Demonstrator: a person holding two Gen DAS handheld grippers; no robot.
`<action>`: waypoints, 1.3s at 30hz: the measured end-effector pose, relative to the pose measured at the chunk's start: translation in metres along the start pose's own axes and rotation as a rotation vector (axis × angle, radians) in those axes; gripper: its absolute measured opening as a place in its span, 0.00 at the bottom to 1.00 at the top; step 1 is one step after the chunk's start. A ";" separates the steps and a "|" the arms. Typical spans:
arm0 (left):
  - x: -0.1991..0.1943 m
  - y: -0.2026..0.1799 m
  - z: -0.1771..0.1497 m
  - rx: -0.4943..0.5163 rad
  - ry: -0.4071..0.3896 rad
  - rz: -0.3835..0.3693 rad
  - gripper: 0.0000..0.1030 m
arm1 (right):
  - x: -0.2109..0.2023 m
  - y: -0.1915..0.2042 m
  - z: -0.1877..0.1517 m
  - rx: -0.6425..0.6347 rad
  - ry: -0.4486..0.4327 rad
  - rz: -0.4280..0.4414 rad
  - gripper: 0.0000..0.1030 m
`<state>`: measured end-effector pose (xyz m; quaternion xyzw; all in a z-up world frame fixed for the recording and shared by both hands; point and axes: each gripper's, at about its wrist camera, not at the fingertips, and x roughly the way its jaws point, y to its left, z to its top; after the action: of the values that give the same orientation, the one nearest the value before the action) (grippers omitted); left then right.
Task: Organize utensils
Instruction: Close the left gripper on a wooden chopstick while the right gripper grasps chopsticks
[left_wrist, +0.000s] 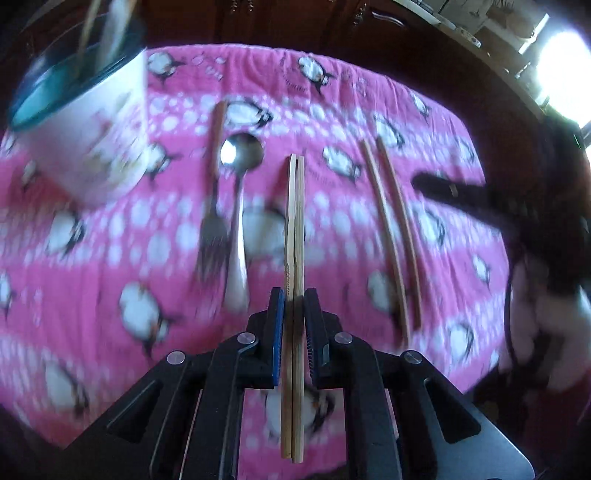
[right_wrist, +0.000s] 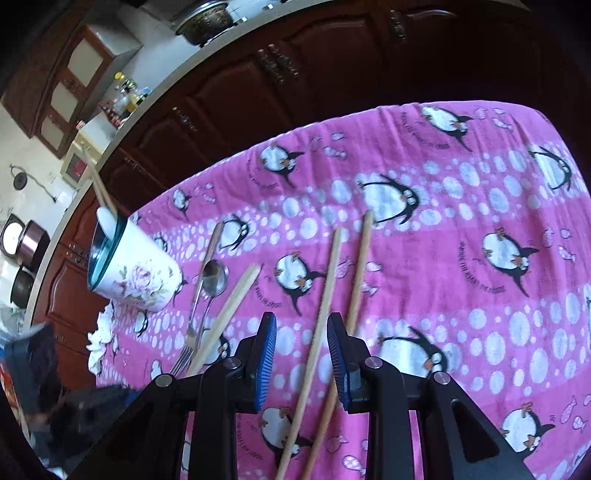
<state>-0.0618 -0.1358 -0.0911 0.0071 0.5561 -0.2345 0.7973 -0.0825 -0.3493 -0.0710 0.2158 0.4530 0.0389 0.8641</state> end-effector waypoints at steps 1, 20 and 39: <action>-0.002 0.001 -0.009 0.010 0.010 -0.006 0.10 | 0.001 0.002 -0.001 -0.007 0.005 0.002 0.26; 0.001 0.020 0.031 0.032 -0.035 0.016 0.25 | 0.049 0.037 -0.001 -0.063 0.071 -0.023 0.26; 0.051 0.018 0.069 0.060 0.016 0.076 0.25 | 0.039 0.017 -0.002 -0.029 0.084 -0.027 0.26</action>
<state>0.0195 -0.1576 -0.1146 0.0540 0.5545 -0.2204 0.8006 -0.0589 -0.3233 -0.0954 0.1952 0.4910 0.0429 0.8479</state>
